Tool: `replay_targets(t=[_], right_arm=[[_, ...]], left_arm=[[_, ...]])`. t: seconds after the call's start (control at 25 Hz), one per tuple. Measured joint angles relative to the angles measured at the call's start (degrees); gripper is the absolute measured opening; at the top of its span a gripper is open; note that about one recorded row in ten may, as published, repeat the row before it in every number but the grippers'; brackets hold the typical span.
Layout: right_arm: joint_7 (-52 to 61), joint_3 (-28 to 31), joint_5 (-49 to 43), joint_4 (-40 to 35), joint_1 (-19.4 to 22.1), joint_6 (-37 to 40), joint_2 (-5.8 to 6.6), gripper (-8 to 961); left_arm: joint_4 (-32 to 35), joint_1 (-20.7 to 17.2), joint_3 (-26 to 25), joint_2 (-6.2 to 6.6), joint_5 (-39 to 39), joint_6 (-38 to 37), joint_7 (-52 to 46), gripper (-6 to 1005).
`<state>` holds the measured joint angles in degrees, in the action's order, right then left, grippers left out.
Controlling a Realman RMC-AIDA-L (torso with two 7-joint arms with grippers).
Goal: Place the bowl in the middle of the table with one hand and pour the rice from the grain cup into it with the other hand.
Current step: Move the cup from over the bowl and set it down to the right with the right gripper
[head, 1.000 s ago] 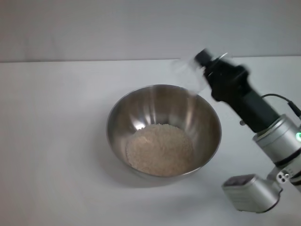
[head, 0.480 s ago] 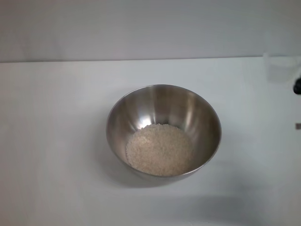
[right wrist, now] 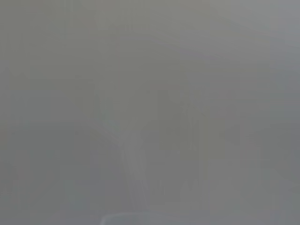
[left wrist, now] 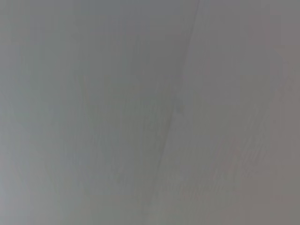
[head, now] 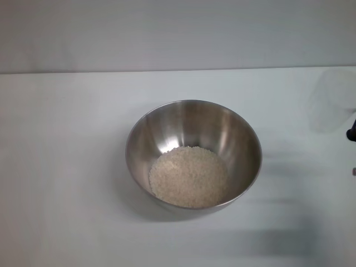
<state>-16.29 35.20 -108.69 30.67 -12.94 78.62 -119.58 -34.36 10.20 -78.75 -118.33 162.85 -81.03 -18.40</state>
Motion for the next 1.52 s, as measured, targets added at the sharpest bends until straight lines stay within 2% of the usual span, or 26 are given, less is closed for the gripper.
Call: replay_targets(t=[1.08,1.52], right_arm=[[0.4,-0.6,0.0,-3.4,-4.1,-17.1,-0.17,21],[0.5,-1.0,0.0,-3.5,-5.1,-20.1,-0.12,27]], left_arm=[[0.0,-0.6,0.4,0.03,0.0,-1.6,-0.4,826],[0.0,-0.7,0.4,0.03,0.0,-2.3,-0.4,826]])
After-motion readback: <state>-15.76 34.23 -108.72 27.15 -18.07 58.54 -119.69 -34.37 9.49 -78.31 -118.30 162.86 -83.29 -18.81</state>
